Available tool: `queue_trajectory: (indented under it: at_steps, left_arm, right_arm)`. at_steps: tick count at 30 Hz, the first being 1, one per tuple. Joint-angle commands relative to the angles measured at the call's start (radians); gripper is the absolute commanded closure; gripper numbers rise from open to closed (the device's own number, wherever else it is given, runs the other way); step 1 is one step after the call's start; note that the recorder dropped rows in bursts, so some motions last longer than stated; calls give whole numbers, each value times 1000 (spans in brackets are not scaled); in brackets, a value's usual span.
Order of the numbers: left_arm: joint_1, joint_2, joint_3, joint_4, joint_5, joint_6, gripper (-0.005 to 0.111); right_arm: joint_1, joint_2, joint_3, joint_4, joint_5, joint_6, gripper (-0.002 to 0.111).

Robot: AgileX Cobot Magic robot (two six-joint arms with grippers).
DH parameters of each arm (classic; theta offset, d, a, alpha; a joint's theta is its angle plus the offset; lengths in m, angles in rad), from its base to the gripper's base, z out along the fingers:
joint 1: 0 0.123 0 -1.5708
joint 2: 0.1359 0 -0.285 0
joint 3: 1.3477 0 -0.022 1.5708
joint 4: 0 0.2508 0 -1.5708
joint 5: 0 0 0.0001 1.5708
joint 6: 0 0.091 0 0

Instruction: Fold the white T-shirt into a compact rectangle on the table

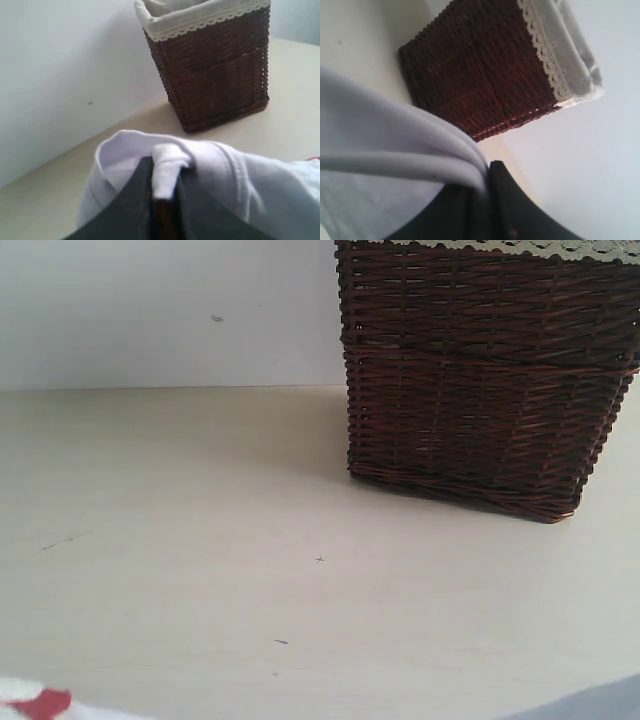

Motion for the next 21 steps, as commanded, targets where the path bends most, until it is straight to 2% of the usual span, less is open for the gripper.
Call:
queue_trajectory:
  at_steps: [1,5,9,15,21]
  left_arm:
    - [61,-38,-8,-34,-18,-58,107]
    - [91,-38,49,8,-18,-151,107]
    - [118,-38,183,48,-18,-178,107]
    - [120,-32,369,57,-18,-134,107]
    - [120,21,458,65,-77,-122,107]
  right_arm:
    - [-5,-90,-11,9,-9,97,108]
    - [-5,-90,-9,-77,-9,241,108]
    - [-5,-90,51,-198,-9,277,108]
    - [-5,-90,183,-235,-9,155,108]
    - [-5,-90,286,-241,-9,-18,108]
